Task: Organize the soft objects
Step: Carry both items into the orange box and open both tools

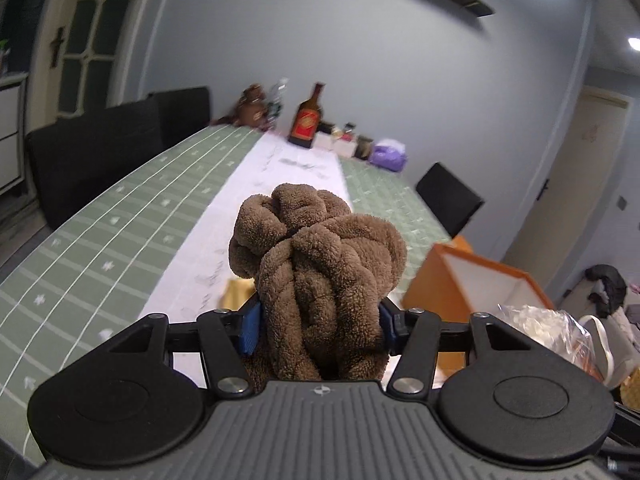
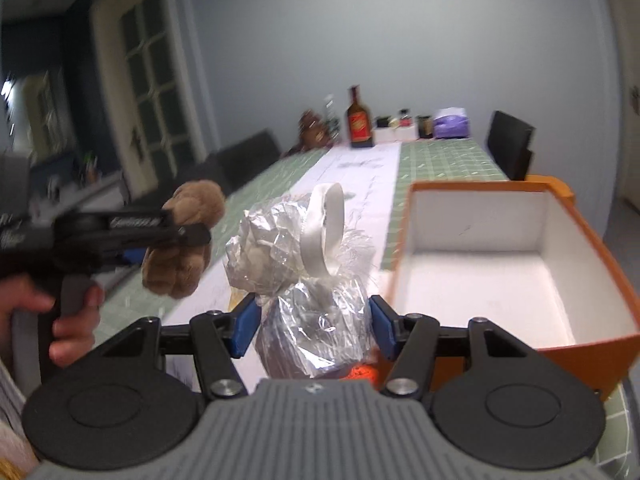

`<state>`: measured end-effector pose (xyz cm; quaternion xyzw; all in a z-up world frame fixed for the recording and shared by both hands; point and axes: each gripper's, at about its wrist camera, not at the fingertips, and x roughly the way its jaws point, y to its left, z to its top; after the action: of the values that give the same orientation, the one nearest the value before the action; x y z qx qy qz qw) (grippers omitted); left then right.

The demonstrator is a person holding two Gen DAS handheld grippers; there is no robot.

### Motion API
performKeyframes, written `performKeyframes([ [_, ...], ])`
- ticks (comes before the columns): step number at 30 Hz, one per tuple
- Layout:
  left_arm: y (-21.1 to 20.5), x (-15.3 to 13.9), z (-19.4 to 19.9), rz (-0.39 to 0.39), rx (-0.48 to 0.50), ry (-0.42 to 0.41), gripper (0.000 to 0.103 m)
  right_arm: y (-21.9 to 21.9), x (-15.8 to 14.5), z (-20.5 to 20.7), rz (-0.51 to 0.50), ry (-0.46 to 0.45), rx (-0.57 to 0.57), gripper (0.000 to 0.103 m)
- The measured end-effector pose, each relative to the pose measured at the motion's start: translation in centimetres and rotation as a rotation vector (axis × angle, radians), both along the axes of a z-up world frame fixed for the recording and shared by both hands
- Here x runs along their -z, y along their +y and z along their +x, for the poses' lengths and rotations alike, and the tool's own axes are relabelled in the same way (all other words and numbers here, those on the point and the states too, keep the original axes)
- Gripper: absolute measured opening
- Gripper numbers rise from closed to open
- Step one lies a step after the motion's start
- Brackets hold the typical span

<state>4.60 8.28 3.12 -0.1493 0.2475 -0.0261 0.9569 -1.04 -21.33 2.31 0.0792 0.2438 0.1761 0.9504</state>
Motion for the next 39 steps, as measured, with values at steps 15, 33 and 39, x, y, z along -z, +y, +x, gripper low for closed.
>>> performKeyframes([
  [15, -15.6, 1.3, 5.2, -0.001, 0.438, 0.070, 0.064, -9.0, 0.0, 1.7, -0.049, 0.005, 0.407, 0.058],
  [33, -19.6, 2.7, 4.1, 0.141, 0.351, 0.055, 0.088, -12.1, 2.7, 4.6, -0.096, 0.092, 0.433, 0.058],
  [39, -19.5, 1.8, 4.5, 0.123, 0.366, 0.081, 0.088, -11.9, 2.6, 5.3, -0.109, 0.111, 0.419, 0.058],
])
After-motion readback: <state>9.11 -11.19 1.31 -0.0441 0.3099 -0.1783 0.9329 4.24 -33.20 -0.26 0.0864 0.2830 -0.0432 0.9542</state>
